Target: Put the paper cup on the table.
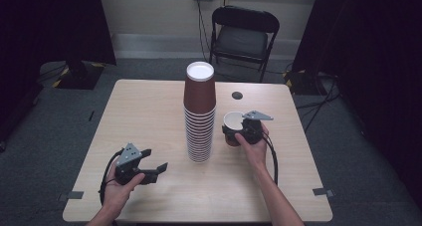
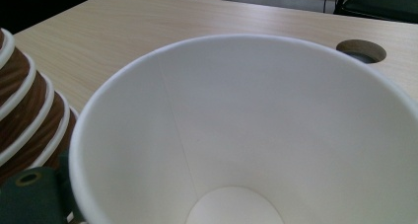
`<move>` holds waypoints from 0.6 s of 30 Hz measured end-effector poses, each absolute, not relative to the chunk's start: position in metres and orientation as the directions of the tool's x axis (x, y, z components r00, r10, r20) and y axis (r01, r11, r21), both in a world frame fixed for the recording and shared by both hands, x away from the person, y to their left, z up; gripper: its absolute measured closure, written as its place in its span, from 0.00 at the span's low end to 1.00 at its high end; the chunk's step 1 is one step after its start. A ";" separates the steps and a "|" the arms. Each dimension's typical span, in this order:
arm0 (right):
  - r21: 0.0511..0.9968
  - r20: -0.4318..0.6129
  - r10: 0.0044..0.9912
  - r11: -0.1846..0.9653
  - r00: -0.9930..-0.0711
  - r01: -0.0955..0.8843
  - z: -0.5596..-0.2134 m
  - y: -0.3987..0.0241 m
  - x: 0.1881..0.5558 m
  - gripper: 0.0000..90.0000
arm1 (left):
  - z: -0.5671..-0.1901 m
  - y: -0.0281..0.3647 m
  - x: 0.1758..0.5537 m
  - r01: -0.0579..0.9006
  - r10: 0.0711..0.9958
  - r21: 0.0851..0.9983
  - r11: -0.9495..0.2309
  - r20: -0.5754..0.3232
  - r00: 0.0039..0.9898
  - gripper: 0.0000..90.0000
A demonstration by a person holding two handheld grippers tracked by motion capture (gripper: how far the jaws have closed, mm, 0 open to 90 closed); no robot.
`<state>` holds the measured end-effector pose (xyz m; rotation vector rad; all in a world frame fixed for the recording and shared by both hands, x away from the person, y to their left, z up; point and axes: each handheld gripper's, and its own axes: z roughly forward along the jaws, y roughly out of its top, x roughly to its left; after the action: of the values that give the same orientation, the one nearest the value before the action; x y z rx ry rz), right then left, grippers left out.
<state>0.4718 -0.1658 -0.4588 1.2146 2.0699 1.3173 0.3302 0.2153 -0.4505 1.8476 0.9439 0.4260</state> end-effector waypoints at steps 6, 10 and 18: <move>0.870 0.113 0.839 0.175 -0.533 0.461 -0.462 -0.170 0.464 0.09 | -0.451 0.217 0.332 0.428 0.772 0.880 -0.204 -0.124 0.623 0.20; 0.866 0.108 0.841 0.182 -0.529 0.465 -0.464 -0.170 0.460 0.09 | -0.453 0.217 0.332 0.437 0.774 0.875 -0.209 -0.125 0.621 0.20; 0.863 0.095 0.845 0.193 -0.526 0.466 -0.467 -0.169 0.460 0.10 | -0.453 0.215 0.332 0.437 0.771 0.874 -0.212 -0.125 0.624 0.20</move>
<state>0.4595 -0.1695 -0.4667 1.2271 2.0723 1.2742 0.3323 0.2150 -0.4535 1.8480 0.9689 0.4189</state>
